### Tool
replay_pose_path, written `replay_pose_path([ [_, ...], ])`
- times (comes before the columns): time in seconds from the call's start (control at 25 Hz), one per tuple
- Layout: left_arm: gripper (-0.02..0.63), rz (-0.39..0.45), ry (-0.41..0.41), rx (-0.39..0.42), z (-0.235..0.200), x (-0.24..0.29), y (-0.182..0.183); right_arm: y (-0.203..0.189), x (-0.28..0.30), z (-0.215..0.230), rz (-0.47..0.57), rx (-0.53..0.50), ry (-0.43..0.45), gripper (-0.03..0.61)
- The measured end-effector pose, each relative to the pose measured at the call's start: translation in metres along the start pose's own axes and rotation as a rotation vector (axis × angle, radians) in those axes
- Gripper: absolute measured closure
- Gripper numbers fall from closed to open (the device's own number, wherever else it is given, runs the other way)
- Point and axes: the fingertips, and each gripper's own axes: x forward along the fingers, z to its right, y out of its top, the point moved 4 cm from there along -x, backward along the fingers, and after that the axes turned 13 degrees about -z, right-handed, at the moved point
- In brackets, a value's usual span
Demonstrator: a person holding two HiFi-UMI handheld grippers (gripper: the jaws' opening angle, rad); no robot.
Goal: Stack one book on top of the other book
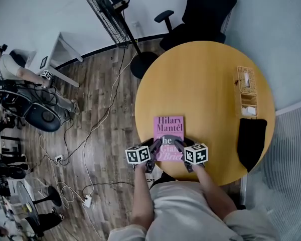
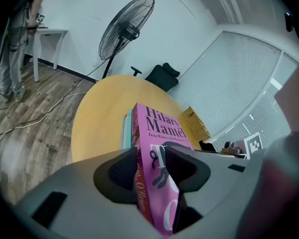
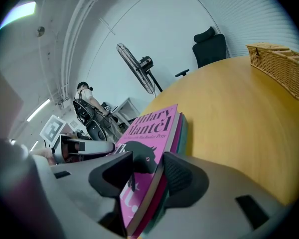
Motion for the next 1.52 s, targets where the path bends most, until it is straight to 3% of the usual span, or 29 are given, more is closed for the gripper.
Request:
replay_pose_path([
  [0.84, 0.428, 0.006, -0.022, -0.059, -0.008, 0.003, -0.003, -0.007, 0.011, 0.003, -0.048, -0.024, -0.004, 0.36],
  [1.4, 0.429, 0.002, -0.015, -0.04, -0.008, 0.003, -0.005, -0.008, 0.015, 0.005, -0.045, -0.048, -0.013, 0.362],
  [1.52, 0.428, 0.044, -0.016, -0.039, -0.007, -0.001, -0.002, -0.005, 0.009, 0.005, -0.031, -0.035, -0.018, 0.359],
])
